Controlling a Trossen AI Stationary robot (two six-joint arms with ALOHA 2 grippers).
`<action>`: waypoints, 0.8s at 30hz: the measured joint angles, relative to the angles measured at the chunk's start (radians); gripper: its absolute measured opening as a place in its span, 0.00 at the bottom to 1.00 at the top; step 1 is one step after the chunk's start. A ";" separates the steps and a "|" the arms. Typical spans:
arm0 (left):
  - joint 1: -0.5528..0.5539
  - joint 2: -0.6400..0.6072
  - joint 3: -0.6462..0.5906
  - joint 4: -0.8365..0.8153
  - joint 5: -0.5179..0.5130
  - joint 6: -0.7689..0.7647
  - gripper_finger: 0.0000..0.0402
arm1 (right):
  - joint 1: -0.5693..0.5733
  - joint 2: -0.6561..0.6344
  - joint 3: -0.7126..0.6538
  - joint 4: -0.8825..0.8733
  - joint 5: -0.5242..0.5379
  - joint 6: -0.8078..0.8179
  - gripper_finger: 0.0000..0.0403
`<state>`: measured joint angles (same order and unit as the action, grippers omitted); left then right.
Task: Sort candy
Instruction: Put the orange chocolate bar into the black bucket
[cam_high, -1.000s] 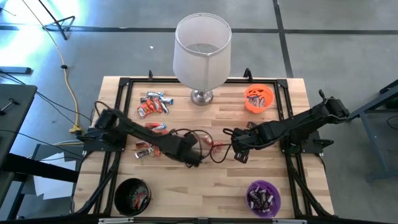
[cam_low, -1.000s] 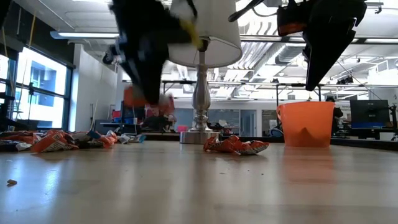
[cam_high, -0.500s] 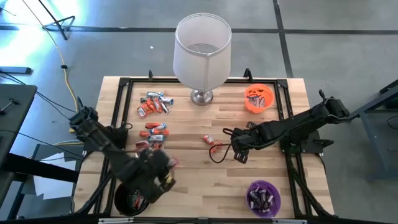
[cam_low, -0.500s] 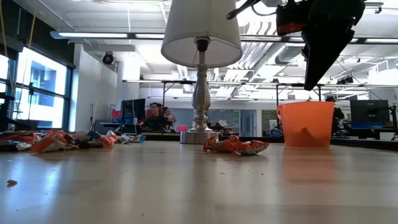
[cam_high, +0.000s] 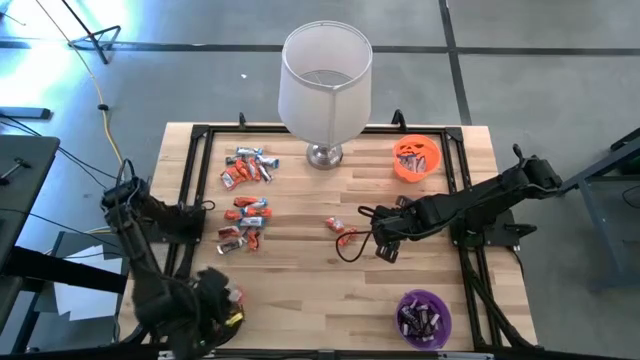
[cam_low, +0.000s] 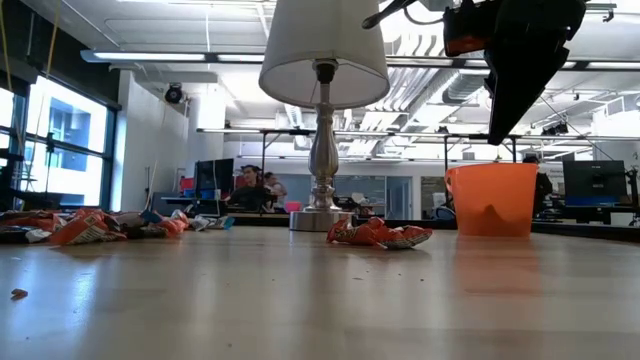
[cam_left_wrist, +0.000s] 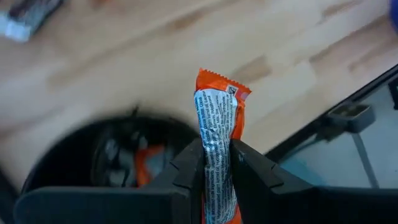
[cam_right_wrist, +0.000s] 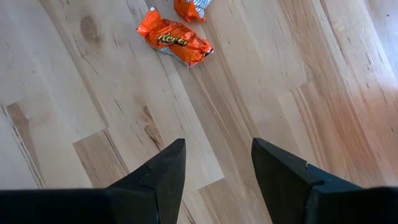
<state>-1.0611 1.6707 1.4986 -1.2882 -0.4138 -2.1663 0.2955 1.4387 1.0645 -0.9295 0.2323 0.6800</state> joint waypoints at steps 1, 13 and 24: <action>-0.014 0.000 0.000 -0.001 0.024 -0.037 0.16 | 0.000 0.000 0.000 0.000 0.000 0.000 0.45; -0.056 0.046 0.001 -0.071 0.270 -0.184 0.26 | 0.000 0.000 0.000 0.000 0.000 0.000 0.45; -0.011 0.078 0.001 -0.073 0.195 -0.113 0.52 | 0.000 0.000 0.000 0.005 0.000 0.000 0.45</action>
<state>-1.0720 1.7490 1.4997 -1.3614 -0.2187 -2.2793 0.2955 1.4387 1.0645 -0.9241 0.2323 0.6796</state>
